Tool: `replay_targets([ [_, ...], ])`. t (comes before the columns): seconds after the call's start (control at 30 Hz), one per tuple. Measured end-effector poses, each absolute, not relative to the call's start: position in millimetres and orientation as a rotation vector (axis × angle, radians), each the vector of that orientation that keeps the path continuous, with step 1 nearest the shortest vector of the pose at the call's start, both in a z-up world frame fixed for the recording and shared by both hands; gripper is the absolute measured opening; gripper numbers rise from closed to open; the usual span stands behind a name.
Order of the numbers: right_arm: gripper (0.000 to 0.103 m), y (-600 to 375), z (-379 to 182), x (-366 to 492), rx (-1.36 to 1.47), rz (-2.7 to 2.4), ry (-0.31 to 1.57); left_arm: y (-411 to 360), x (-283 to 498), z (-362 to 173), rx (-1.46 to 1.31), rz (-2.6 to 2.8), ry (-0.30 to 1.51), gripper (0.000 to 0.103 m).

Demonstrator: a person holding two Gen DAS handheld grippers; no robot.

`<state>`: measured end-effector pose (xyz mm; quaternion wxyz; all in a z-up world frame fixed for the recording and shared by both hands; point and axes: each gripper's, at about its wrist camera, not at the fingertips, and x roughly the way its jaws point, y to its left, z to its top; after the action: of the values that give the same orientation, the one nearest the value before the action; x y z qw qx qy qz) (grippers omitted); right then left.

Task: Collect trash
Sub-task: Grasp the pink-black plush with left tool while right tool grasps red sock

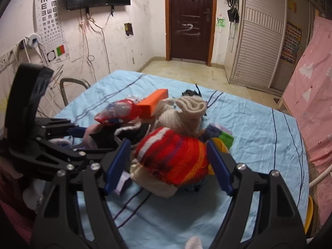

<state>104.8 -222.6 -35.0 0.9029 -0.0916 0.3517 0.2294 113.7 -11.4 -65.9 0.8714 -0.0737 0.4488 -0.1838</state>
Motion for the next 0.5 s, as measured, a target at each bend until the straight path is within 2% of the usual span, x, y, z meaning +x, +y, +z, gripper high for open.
replay_targets([
  [0.03, 0.072, -223, -37, 105, -0.202, 0.468, 0.729, -13, 113, -66, -0.151, -0.395, 0.935, 0.051],
  [0.13, 0.058, -224, -41, 109, -0.213, 0.462, 0.741, -17, 111, -64, -0.138, -0.404, 0.922, 0.044],
  [0.23, 0.038, -226, -41, 111, -0.189, 0.484, 0.733, -19, 108, -62, -0.127, -0.398, 0.908, 0.038],
  [0.3, 0.018, -229, -37, 108, -0.175, 0.498, 0.716, -20, 103, -57, -0.125, -0.392, 0.893, 0.036],
  [0.5, 0.013, -247, -23, 102, -0.076, 0.532, 0.673, -25, 89, -39, -0.097, -0.379, 0.839, 0.033],
])
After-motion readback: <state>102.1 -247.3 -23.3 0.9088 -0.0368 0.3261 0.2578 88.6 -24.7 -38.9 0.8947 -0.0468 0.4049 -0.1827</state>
